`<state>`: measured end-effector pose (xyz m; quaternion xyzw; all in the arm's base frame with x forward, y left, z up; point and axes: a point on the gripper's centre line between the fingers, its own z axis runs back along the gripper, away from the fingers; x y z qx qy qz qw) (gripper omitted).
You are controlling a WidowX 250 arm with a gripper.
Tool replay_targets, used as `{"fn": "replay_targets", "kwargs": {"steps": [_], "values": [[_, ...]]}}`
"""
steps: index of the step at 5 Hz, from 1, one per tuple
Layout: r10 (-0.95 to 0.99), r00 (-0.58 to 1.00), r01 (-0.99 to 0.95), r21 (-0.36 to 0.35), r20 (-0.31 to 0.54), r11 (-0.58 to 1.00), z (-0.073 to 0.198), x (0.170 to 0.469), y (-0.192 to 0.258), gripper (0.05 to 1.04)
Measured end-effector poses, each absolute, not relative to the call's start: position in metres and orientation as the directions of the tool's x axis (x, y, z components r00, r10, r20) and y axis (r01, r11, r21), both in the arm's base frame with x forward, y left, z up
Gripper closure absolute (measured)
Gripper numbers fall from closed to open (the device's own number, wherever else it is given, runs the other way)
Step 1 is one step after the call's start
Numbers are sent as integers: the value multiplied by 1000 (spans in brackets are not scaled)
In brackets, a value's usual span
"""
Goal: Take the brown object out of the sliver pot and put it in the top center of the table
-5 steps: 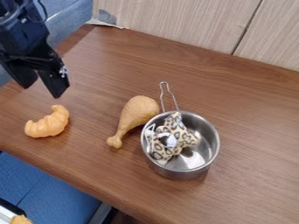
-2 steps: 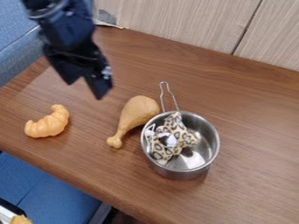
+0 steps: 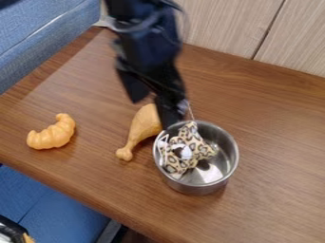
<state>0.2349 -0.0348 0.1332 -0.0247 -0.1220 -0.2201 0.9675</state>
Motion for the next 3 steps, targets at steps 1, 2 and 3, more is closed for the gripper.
{"fn": "replay_targets", "kwargs": {"steps": [1, 2, 3], "values": [[-511, 835, 516, 31, 204, 856, 117, 239, -58, 83], [-521, 836, 524, 30, 172, 851, 101, 244, -61, 83], [-525, 838, 526, 34, 150, 850, 93, 246, -59, 83]]}}
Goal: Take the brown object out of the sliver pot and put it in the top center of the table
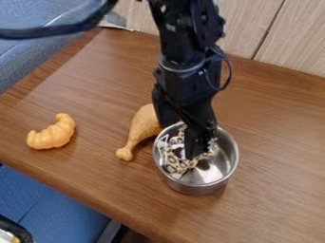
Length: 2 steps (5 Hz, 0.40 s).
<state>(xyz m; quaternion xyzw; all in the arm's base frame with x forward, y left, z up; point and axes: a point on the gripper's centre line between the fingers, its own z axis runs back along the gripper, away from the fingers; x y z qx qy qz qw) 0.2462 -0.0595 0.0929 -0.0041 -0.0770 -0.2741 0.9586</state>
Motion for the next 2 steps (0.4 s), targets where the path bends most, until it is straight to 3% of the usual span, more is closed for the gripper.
{"fn": "replay_targets", "kwargs": {"steps": [2], "values": [[-547, 830, 546, 37, 109, 837, 73, 253, -63, 131]]}}
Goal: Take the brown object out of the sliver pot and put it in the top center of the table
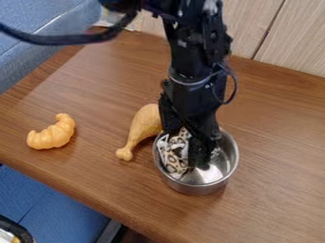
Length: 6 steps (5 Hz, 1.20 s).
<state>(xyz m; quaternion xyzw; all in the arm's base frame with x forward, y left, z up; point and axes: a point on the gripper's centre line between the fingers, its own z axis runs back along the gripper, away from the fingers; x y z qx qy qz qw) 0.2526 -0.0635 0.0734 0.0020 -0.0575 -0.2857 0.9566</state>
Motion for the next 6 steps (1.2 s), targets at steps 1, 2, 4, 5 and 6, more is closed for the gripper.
{"fn": "replay_targets", "kwargs": {"steps": [1, 2, 4, 5, 6], "values": [[-563, 821, 562, 39, 93, 826, 66, 253, -70, 408], [-561, 822, 559, 44, 103, 828, 66, 254, -71, 640], [-557, 823, 556, 47, 110, 830, 67, 254, -71, 737], [-562, 813, 560, 64, 151, 826, 81, 250, -70, 737], [-558, 806, 554, 78, 199, 829, 98, 246, -69, 737]]}}
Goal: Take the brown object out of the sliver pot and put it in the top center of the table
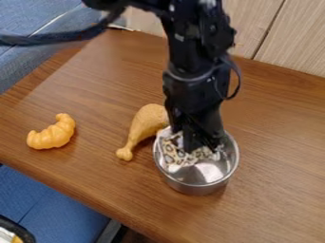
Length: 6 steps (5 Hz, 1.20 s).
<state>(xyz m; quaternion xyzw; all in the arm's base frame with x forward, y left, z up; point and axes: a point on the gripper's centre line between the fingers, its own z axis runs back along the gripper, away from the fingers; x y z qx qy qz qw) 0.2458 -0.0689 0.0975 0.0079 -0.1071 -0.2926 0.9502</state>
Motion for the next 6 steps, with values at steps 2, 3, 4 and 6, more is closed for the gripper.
{"fn": "replay_targets", "kwargs": {"steps": [2, 3, 4, 6], "values": [[-507, 811, 506, 84, 291, 858, 138, 257, -52, 737], [-470, 824, 475, 69, 317, 878, 155, 295, -42, 737], [-433, 841, 439, 59, 325, 897, 166, 331, -26, 737], [-355, 889, 360, 37, 288, 932, 151, 408, 15, 737]]}}
